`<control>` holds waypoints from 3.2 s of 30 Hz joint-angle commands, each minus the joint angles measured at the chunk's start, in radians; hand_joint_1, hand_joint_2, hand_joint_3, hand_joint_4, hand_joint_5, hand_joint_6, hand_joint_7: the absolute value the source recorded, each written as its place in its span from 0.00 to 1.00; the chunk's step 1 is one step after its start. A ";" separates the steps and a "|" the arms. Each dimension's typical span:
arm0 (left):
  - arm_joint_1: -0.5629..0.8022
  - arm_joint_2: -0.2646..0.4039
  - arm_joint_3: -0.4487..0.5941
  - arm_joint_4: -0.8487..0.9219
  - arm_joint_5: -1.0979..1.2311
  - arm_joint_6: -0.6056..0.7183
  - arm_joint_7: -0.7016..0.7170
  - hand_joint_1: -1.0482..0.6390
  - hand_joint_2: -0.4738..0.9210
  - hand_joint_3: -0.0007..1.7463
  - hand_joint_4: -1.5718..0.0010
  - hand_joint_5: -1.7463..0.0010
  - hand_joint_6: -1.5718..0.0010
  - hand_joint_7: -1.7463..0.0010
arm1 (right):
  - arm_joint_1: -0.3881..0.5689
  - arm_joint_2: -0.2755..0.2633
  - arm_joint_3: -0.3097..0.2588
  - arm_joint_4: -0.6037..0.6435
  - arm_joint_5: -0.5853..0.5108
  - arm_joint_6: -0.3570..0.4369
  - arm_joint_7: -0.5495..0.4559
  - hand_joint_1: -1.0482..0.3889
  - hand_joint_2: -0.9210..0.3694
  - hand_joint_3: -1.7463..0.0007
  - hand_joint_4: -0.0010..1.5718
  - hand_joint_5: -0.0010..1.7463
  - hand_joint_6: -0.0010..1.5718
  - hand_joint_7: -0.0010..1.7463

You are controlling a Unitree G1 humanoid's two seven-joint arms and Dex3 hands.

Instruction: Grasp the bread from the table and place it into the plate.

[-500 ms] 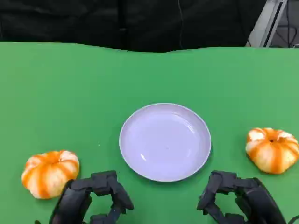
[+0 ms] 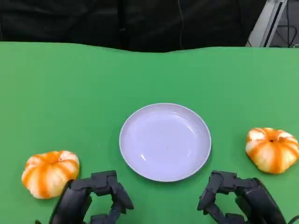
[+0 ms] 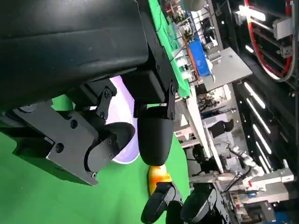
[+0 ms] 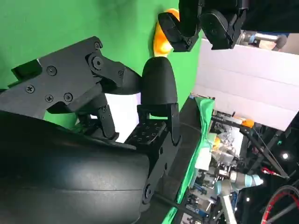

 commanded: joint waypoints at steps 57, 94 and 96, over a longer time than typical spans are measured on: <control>0.049 0.226 0.296 -0.279 0.605 0.156 0.399 0.15 1.00 0.07 0.75 0.99 0.69 0.97 | 0.003 -0.014 -0.003 -0.010 0.019 0.012 0.017 0.57 0.20 0.53 0.50 0.91 0.50 0.75; -0.186 0.472 -0.034 0.160 0.665 0.397 0.499 0.44 0.92 0.01 0.71 1.00 0.69 1.00 | 0.002 -0.011 -0.009 -0.008 0.005 0.002 -0.002 0.58 0.20 0.52 0.50 0.90 0.50 0.76; -0.180 0.480 -0.042 0.142 0.660 0.412 0.482 0.43 0.92 0.01 0.72 1.00 0.70 1.00 | 0.004 -0.012 -0.010 -0.010 -0.001 0.000 -0.006 0.57 0.20 0.52 0.50 0.90 0.50 0.76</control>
